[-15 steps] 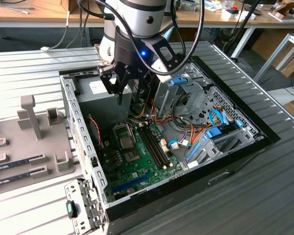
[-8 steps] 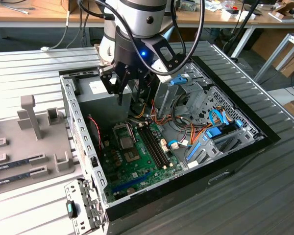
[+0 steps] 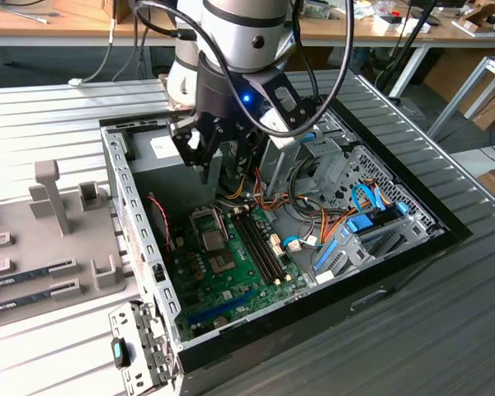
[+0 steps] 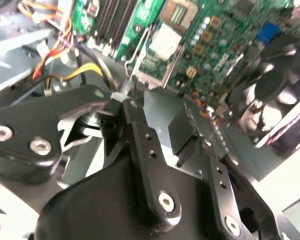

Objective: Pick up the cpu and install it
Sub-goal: 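Place the cpu into insertion slot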

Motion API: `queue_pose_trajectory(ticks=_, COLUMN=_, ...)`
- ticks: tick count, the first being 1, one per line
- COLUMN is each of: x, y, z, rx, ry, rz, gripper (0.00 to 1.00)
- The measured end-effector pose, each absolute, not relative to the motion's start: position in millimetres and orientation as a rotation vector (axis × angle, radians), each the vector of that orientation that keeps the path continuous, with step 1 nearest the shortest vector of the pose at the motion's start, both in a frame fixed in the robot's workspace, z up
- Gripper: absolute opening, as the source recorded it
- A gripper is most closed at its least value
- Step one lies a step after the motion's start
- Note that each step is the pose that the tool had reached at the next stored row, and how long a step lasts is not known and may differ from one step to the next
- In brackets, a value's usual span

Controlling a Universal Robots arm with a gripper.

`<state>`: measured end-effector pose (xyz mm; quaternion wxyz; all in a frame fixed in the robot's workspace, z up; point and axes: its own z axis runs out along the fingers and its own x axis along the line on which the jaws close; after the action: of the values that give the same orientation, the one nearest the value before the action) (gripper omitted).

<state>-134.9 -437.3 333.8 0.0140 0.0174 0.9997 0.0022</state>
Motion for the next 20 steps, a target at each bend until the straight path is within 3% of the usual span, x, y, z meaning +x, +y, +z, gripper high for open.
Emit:
queue_pose_trajectory(ticks=4, x=-126, y=-453, z=326, rx=0.054, ry=3.113, rz=0.007, gripper=0.47)
queue_pose_trajectory(ticks=20, x=-123, y=-454, z=287, rx=0.139, ry=3.111, rz=0.005, gripper=0.47)
